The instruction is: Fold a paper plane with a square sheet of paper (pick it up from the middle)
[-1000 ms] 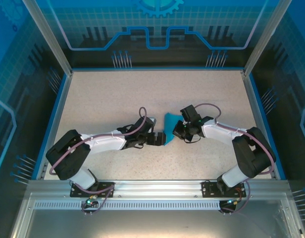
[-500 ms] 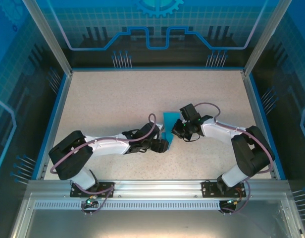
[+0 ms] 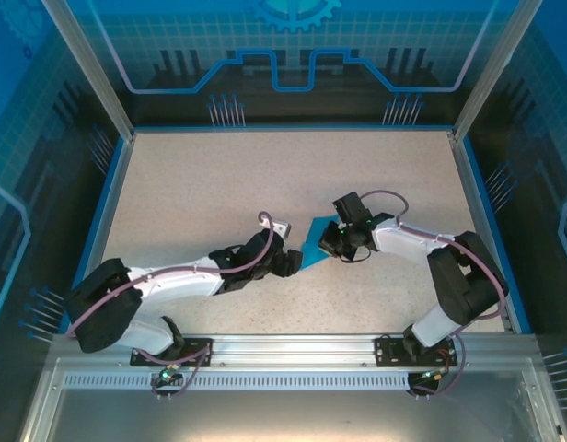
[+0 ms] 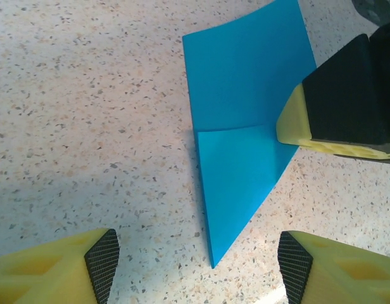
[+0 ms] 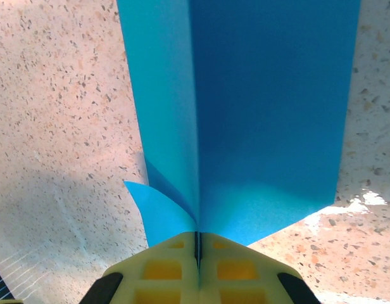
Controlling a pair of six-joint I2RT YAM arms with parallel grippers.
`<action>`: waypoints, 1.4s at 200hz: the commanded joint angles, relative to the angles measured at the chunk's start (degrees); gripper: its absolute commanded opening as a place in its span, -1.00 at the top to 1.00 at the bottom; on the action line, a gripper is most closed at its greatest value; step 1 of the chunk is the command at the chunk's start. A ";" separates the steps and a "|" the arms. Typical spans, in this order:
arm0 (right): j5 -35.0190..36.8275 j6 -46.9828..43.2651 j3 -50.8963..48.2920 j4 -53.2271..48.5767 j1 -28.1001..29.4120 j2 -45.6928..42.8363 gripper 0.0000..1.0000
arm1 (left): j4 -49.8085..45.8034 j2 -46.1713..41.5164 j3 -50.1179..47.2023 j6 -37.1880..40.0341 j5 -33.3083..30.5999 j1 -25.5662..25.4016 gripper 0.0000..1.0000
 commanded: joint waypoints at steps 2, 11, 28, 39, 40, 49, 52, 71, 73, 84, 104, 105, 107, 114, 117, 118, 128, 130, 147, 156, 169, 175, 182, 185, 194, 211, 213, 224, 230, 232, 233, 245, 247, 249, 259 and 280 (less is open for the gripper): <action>1.32 2.25 1.47 -1.64 0.08 0.73 0.93 | 5.44 -1.56 -2.88 -0.66 1.94 -0.08 -0.42; 1.32 3.15 1.58 -1.64 0.33 0.90 0.93 | 8.48 -1.16 -3.48 1.10 5.23 -0.08 -0.41; 1.13 4.76 1.57 -1.72 0.54 0.80 0.93 | 14.20 0.41 -4.71 5.58 9.68 -0.42 -0.41; 1.14 5.77 1.35 -1.64 0.53 0.56 0.92 | 17.94 1.42 -5.93 8.23 10.67 -0.52 -0.43; 1.14 5.84 1.29 -1.64 0.54 0.54 0.93 | 18.15 1.45 -6.00 8.44 10.69 -0.52 -0.44; 1.08 6.37 1.11 -1.72 0.52 0.22 0.92 | 19.22 2.13 -6.16 10.68 11.09 -0.51 -0.45; 1.01 6.50 1.14 -1.72 0.54 0.17 0.92 | 19.31 2.37 -6.08 11.47 11.16 -0.52 -0.45; 0.24 7.41 1.15 -1.66 0.44 -0.19 0.91 | 22.66 3.47 -6.63 16.28 12.29 -0.61 -0.48; 0.13 7.53 1.15 -1.64 0.45 -0.26 0.91 | 22.97 3.63 -6.67 16.74 12.39 -0.61 -0.48; -0.75 7.94 1.19 -1.37 0.36 -0.28 0.91 | 23.92 4.36 -6.53 18.88 12.79 -0.61 -0.50; -1.53 8.48 1.50 -1.69 0.14 -0.28 0.91 | 26.53 6.55 -6.56 22.64 12.84 -0.61 -0.52; -1.55 8.51 1.50 -1.71 0.16 -0.28 0.91 | 26.70 6.70 -6.58 22.86 12.83 -0.61 -0.52; -1.60 8.51 1.50 -1.72 0.11 -0.28 0.91 | 27.03 6.97 -6.55 23.24 12.92 -0.61 -0.53; -1.91 8.56 1.51 -1.89 0.00 -0.28 0.91 | 28.03 8.04 -6.60 24.53 13.05 -0.61 -0.53; -2.07 8.59 1.52 -2.00 -0.05 -0.28 0.91 | 28.26 8.32 -6.53 24.97 12.94 -0.60 -0.53; -2.09 8.61 1.55 -2.04 -0.06 -0.28 0.90 | 28.40 8.55 -6.48 25.12 12.93 -0.60 -0.53; -2.26 8.79 1.51 -2.24 -0.24 -0.36 0.90 | 29.06 10.28 -6.09 26.59 12.50 -0.61 -0.53; -2.28 8.85 1.50 -2.31 -0.25 -0.36 0.90 | 29.14 10.54 -5.97 26.87 12.48 -0.61 -0.53; -2.45 8.98 1.54 -2.54 -0.44 -0.54 0.90 | 30.55 12.91 -5.65 28.86 12.30 -0.82 -0.48; -2.55 9.00 1.58 -2.71 -0.53 -0.61 0.90 | 32.67 13.78 -6.13 29.71 11.94 -1.13 -0.45; -2.85 9.16 1.57 -2.68 -0.60 -0.71 0.89 | 35.67 15.07 -7.01 30.60 12.19 -1.43 -0.41; -3.03 9.24 1.56 -2.68 -0.74 -0.71 0.89 | 36.19 15.64 -7.08 31.08 12.13 -1.48 -0.40; -3.24 9.25 1.58 -2.70 -0.75 -0.72 0.89 | 36.62 16.39 -6.97 31.78 12.06 -1.65 -0.38; -3.37 9.31 1.59 -2.69 -0.78 -0.72 0.89 | 36.85 16.75 -6.95 32.13 12.07 -1.75 -0.37; -3.60 9.42 1.58 -2.60 -0.85 -0.87 0.89 | 37.75 17.81 -6.82 33.26 12.19 -2.02 -0.32; -3.54 9.37 1.58 -2.85 -0.87 -1.15 0.89 | 39.44 19.85 -6.51 34.87 11.18 -2.54 -0.23; -3.48 9.39 1.54 -2.86 -0.87 -1.16 0.89 | 39.75 20.10 -6.55 35.10 11.05 -2.61 -0.21; -3.52 9.30 1.52 -3.04 -0.95 -1.41 0.89 | 41.59 21.25 -6.85 35.79 9.99 -2.63 -0.15; -3.52 9.30 1.57 -3.14 -1.04 -1.50 0.89 | 42.77 21.68 -6.99 36.25 9.35 -2.70 -0.12; -3.52 9.32 1.54 -3.09 -1.04 -1.55 0.89 | 43.07 21.90 -7.09 36.39 9.14 -2.65 -0.10; -3.52 9.28 1.52 -3.11 -1.09 -1.57 0.89 | 43.28 21.93 -7.11 36.41 9.05 -2.64 -0.09; -3.59 9.25 1.58 -3.18 -1.22 -1.68 0.89 | 44.33 22.72 -7.21 37.25 7.95 -2.63 -0.05; -3.67 9.29 1.58 -3.21 -1.26 -1.68 0.89 | 44.49 22.84 -7.21 37.47 7.78 -2.63 -0.04; -3.68 9.28 1.52 -3.22 -1.21 -1.68 0.89 | 44.69 22.93 -7.21 37.62 7.54 -2.70 -0.03; -3.91 9.27 1.58 -3.15 -1.30 -1.75 0.89 | 45.48 23.43 -7.45 38.03 6.20 -2.72 0.00; -4.34 9.32 1.54 -3.26 -1.48 -1.86 0.89 | 48.34 24.50 -8.22 38.35 3.03 -2.86 0.05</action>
